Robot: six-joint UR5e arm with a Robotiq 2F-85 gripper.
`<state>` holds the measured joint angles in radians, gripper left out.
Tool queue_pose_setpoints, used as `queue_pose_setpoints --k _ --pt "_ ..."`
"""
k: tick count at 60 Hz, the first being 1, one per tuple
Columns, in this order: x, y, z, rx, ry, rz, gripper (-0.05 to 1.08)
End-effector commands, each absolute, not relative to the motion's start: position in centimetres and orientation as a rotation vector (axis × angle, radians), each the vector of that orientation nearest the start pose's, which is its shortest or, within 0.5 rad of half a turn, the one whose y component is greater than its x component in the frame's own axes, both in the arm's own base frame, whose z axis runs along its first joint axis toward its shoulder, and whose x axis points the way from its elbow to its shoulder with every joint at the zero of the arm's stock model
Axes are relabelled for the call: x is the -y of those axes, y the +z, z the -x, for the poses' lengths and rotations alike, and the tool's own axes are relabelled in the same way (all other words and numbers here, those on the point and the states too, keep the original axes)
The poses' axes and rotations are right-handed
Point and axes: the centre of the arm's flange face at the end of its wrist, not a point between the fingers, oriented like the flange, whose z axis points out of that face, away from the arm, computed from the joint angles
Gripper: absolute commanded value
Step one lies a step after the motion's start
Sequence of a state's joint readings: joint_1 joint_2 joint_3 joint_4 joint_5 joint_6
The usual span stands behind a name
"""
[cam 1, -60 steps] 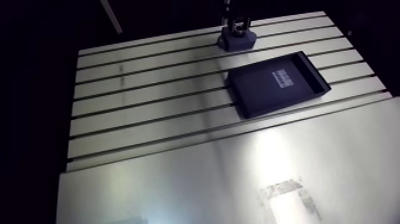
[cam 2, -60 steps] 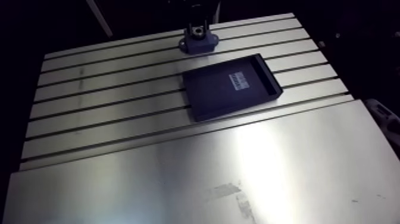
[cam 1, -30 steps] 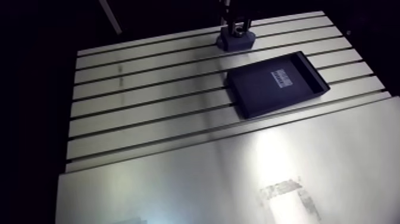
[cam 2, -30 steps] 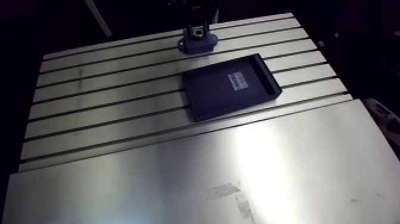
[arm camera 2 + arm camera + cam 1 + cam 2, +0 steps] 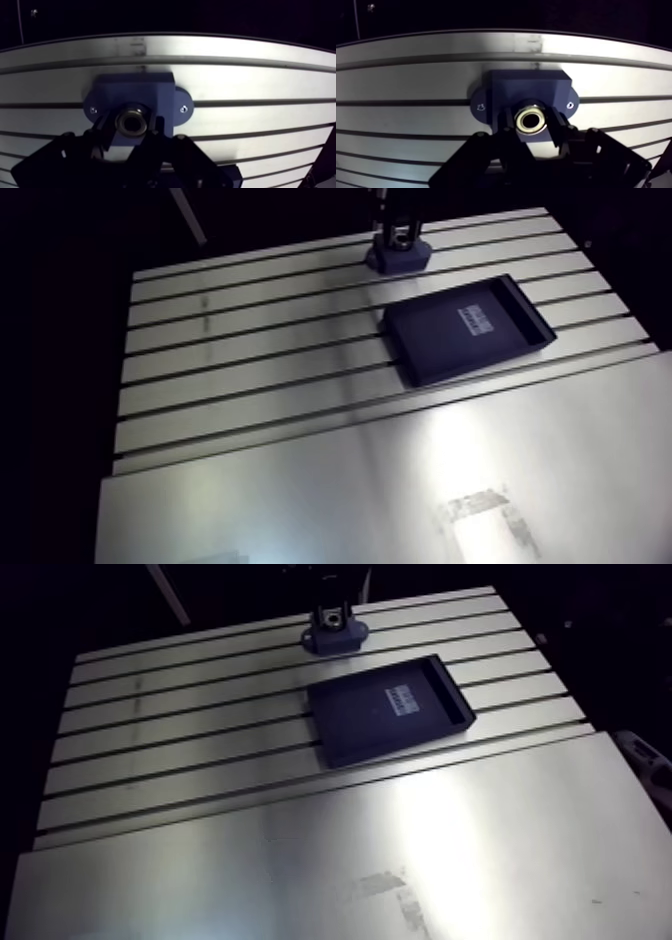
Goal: Pick up the bearing and press it into the housing until flush.
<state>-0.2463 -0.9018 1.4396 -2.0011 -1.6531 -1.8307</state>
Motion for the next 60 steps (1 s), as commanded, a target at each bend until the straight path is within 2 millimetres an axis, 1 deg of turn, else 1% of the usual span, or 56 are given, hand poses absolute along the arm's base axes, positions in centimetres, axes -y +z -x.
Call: queue_pose_setpoints --k 1,21,60 --pt "-4.68 18.44 69.82 -3.014 0.078 0.027 0.72" --pt "-5.24 18.38 69.73 -3.012 0.079 0.015 0.72" --pt "-5.11 18.3 69.71 -3.015 0.078 0.017 0.72"
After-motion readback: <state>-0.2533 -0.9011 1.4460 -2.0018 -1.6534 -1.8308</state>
